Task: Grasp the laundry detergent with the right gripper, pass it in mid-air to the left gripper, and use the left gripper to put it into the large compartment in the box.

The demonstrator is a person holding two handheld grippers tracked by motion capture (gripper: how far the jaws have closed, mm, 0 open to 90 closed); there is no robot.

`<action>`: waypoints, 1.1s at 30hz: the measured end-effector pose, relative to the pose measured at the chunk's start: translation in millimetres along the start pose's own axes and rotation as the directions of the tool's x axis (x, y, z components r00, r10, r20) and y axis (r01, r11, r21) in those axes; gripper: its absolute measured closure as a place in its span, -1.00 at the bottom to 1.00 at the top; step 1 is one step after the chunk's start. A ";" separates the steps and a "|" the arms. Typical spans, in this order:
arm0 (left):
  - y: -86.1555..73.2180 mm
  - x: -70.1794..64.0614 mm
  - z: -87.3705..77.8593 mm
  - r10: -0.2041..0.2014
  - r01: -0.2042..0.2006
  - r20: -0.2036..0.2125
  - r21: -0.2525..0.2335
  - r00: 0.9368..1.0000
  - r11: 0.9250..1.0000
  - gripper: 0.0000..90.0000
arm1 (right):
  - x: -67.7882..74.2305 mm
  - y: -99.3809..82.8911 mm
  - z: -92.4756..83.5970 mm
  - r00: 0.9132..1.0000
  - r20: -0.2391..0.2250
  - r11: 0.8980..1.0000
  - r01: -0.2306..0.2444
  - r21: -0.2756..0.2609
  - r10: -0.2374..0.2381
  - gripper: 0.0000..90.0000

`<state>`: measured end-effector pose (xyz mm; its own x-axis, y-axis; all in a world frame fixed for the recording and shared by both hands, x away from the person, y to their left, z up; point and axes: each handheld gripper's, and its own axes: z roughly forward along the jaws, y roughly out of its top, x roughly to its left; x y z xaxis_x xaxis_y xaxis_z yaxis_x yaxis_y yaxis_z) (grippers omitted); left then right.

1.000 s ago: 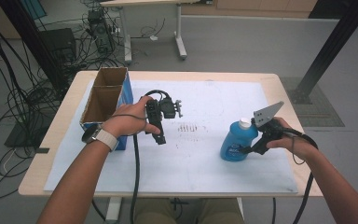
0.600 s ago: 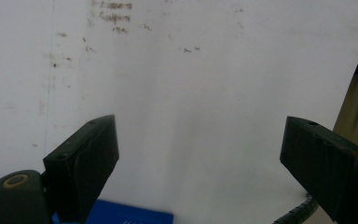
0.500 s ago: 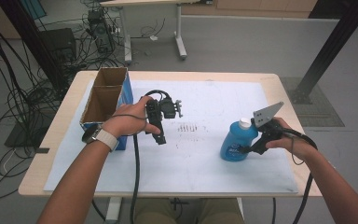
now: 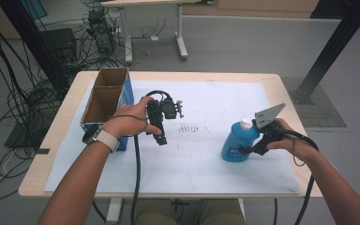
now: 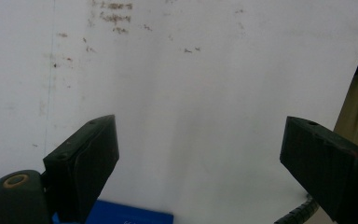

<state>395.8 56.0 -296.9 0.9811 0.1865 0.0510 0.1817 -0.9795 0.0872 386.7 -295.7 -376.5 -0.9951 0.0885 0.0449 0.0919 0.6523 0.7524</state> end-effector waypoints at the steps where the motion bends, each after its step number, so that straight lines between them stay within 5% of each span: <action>1: 0.1 0.0 0.1 0.000 0.000 0.000 0.000 1.000 1.000 -0.74 | -0.1 -0.1 0.0 1.000 0.000 1.000 0.000 -0.001 0.000 -0.39; 33: -0.3 0.0 -0.2 -0.003 0.003 0.002 -0.001 1.000 1.000 -0.73 | -0.1 -1.6 4.9 1.000 -0.001 1.000 0.010 -0.026 -0.010 -0.29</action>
<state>395.8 56.3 -296.7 0.9808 0.1890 0.0490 0.1842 -0.9789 0.0887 386.9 -293.0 -381.0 -0.9960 0.0810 0.0383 0.0811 0.6330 0.7699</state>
